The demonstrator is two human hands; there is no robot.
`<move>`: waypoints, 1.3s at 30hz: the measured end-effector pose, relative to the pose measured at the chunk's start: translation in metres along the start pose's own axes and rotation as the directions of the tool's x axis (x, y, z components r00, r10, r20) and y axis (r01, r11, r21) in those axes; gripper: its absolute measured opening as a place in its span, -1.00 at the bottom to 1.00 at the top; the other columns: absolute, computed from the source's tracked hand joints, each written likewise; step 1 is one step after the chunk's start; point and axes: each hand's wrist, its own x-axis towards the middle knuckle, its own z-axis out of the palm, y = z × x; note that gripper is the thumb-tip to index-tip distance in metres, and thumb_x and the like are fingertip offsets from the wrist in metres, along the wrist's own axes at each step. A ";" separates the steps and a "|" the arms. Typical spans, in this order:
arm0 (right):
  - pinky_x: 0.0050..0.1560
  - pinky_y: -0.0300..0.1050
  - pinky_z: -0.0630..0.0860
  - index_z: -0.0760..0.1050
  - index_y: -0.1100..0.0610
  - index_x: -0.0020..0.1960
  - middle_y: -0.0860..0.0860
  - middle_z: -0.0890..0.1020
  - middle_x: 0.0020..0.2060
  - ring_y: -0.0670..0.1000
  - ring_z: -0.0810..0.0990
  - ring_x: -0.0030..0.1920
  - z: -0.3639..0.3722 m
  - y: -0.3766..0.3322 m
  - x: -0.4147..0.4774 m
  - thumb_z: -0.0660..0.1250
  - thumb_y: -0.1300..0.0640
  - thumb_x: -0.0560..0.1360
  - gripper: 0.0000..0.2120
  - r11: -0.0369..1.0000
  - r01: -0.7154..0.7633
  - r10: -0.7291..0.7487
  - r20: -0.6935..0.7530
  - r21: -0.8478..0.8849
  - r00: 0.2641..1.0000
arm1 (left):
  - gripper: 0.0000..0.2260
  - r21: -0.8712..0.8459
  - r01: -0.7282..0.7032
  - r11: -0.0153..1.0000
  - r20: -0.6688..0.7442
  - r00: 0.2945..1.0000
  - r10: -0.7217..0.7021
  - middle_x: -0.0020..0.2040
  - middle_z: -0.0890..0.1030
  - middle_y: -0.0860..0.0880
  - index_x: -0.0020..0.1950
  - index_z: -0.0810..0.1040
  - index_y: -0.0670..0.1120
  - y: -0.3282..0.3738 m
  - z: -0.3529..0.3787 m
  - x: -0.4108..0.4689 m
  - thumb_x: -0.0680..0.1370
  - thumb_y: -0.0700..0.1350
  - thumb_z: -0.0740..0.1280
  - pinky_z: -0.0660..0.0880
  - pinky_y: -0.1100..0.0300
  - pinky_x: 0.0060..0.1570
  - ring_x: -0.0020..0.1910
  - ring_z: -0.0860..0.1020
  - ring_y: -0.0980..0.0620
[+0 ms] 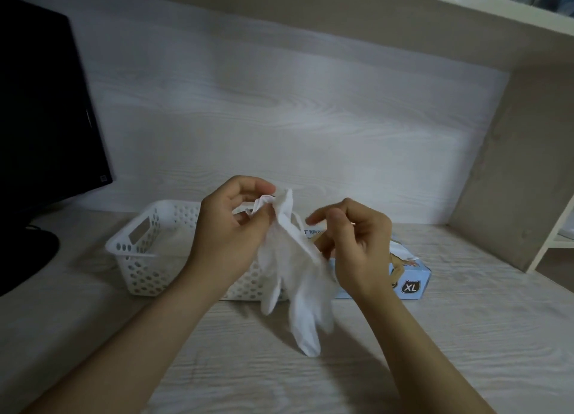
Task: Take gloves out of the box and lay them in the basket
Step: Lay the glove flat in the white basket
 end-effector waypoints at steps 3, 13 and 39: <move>-0.52 0.01 0.47 0.64 0.22 -0.11 0.20 0.69 -0.29 0.24 0.56 -0.48 0.002 -0.002 0.002 0.43 -0.05 0.52 -0.70 0.985 -0.156 0.150 0.087 0.069 0.985 | -0.76 -0.021 0.004 1.000 0.036 0.999 -0.003 0.01 0.71 0.02 0.03 0.67 0.08 0.002 -0.001 -0.001 0.55 -0.29 0.48 0.66 -0.01 -0.05 0.04 0.70 -0.03; -0.27 0.07 0.56 0.67 0.21 -0.13 0.12 0.71 -0.26 0.21 0.66 -0.26 0.004 0.000 0.002 0.45 0.22 0.55 -0.90 0.983 -0.185 0.183 0.275 -0.022 0.944 | -0.90 -0.028 -0.017 0.999 -0.005 1.000 0.017 -0.06 0.75 -0.02 0.00 0.73 -0.03 0.007 -0.007 0.001 0.56 -0.23 0.50 0.66 0.07 -0.06 -0.05 0.72 -0.01; -0.23 0.09 0.66 0.70 0.02 -0.16 -0.05 0.73 -0.28 -0.01 0.72 -0.24 0.005 0.005 0.002 0.57 -0.16 0.48 -0.74 0.936 -0.211 0.274 0.205 -0.283 0.940 | -0.90 -0.027 0.077 0.997 -0.157 0.984 -0.080 -0.03 0.77 0.09 0.10 0.73 -0.02 0.004 -0.019 0.011 0.62 -0.16 0.45 0.64 0.20 0.06 0.01 0.72 0.17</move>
